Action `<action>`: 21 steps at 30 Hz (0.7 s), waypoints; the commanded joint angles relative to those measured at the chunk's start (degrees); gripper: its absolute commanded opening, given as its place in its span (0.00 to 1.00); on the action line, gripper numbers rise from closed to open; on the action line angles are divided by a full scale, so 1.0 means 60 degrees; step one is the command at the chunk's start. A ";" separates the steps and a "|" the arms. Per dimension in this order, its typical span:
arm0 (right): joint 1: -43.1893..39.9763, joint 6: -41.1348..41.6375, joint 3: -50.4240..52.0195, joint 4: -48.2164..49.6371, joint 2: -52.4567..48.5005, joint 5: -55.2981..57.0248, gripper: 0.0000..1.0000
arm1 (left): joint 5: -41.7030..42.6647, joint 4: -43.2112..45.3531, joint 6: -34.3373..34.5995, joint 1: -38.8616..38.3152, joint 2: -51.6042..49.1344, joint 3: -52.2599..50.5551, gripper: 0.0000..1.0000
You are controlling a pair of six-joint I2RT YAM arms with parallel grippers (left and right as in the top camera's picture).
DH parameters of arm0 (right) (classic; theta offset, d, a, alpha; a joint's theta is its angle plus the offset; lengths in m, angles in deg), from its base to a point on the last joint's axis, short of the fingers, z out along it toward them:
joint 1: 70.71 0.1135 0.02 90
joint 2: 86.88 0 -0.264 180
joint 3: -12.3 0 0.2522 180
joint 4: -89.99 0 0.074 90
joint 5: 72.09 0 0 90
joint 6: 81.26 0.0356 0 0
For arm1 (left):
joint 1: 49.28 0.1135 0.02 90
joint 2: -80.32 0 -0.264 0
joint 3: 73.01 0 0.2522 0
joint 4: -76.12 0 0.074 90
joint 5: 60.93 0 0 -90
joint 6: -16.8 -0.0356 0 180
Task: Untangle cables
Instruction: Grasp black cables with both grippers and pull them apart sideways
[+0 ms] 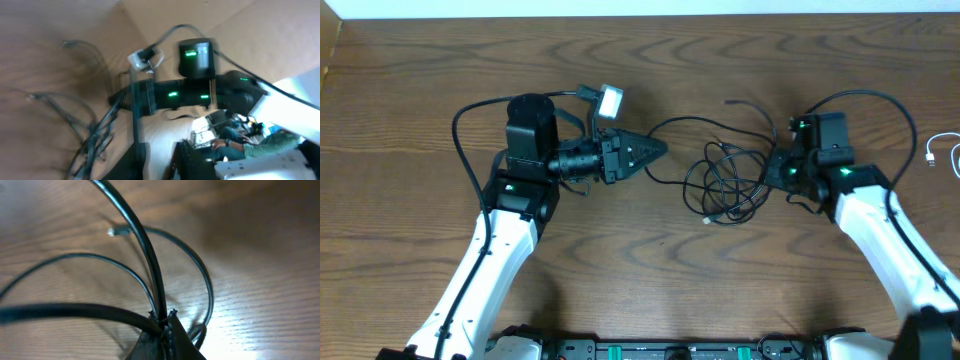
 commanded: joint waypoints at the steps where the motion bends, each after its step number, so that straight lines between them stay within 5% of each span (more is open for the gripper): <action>1: -0.0135 -0.0834 -0.0390 -0.0058 0.1024 -0.0036 0.01 | -0.1191 -0.0576 -0.0066 0.0251 0.0087 0.0066 0.08; 9: -0.0521 -0.1832 -0.1188 -0.0277 0.4229 -0.2499 0.01 | -0.6674 -0.3563 0.1552 0.0306 0.0087 0.0066 0.08; 14: -0.0994 -0.2014 -0.1479 -0.0277 0.6033 -0.0739 0.01 | -0.9366 -0.4779 0.3049 0.0317 0.0087 0.0066 0.08; 21: -0.1260 -0.2007 -0.1475 -0.0976 0.7355 0.2284 0.01 | -1.0553 -0.5869 0.4987 0.0914 0.0087 0.0066 0.07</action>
